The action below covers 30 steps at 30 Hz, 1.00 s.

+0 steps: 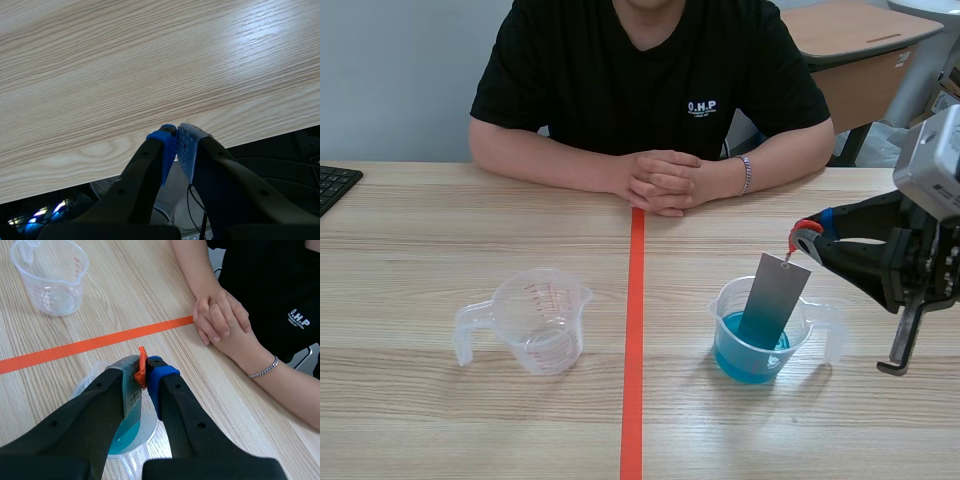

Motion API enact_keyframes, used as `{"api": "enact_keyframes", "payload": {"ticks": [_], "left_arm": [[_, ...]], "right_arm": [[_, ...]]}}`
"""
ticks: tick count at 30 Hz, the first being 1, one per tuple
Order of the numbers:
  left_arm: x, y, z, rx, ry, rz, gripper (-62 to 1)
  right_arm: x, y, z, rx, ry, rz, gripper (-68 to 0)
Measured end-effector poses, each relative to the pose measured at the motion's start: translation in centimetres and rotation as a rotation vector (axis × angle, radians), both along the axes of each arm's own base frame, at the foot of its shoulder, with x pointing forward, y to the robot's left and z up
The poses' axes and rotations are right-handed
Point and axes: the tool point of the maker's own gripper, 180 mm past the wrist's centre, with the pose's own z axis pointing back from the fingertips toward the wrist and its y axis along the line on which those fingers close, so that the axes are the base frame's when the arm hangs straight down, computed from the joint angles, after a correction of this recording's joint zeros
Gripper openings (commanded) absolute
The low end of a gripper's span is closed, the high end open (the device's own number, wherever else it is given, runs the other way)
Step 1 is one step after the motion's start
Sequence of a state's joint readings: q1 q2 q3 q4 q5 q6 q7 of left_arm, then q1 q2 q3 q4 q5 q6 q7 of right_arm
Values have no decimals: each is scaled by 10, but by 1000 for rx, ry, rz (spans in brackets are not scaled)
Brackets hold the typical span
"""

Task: Do the redox reaction experiment.
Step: 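Hold the plate still in the solution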

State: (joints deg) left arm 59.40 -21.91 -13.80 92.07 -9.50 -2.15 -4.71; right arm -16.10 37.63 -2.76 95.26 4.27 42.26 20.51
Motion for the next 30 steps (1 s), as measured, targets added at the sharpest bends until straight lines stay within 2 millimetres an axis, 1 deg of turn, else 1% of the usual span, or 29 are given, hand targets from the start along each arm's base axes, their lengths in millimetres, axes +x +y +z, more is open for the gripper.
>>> {"api": "enact_keyframes", "payload": {"ticks": [5, 9, 14, 22, 30], "left_arm": [[0, 0, 0, 0, 0, 0, -566], [0, 0, 0, 0, 0, 0, -566], [0, 0, 0, 0, 0, 0, -566], [0, 0, 0, 0, 0, 0, -566], [0, 0, 0, 0, 0, 0, -566]], "right_arm": [[-1, 3, 2, -20, -8, 10, -660], [-5, 8, 9, -16, -25, 26, -660], [-8, 3, 26, -31, -75, 15, -660], [-11, 5, 55, -6, -131, 3, -660], [-11, 12, 69, -1, -121, -13, -660]]}}
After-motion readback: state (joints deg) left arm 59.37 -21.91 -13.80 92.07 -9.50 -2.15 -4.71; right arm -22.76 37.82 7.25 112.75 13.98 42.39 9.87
